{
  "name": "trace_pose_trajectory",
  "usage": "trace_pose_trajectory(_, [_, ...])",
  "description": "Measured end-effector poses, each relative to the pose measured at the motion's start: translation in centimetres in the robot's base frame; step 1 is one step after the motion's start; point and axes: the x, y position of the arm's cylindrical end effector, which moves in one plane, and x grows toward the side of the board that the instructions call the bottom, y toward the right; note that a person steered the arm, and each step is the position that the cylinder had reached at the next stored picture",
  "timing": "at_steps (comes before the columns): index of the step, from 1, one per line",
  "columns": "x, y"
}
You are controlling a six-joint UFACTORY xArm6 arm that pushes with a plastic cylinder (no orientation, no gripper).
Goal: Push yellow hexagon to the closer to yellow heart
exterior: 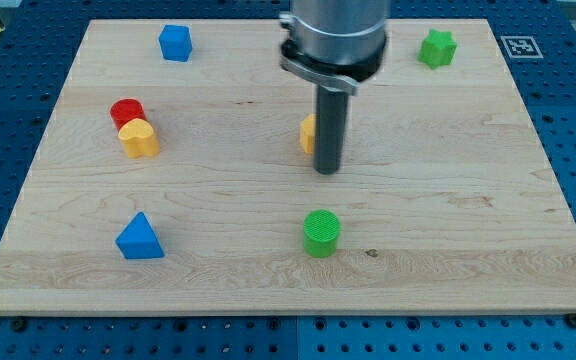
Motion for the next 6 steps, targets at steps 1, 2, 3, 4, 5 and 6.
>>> trace_pose_trajectory(1, [0.3,5.9])
trace_pose_trajectory(2, [-4.3,7.0])
trace_pose_trajectory(3, [-6.2,2.2])
trace_pose_trajectory(4, [-6.2,-4.6])
trace_pose_trajectory(5, [-6.2,-8.8])
trace_pose_trajectory(6, [-6.2,-5.6])
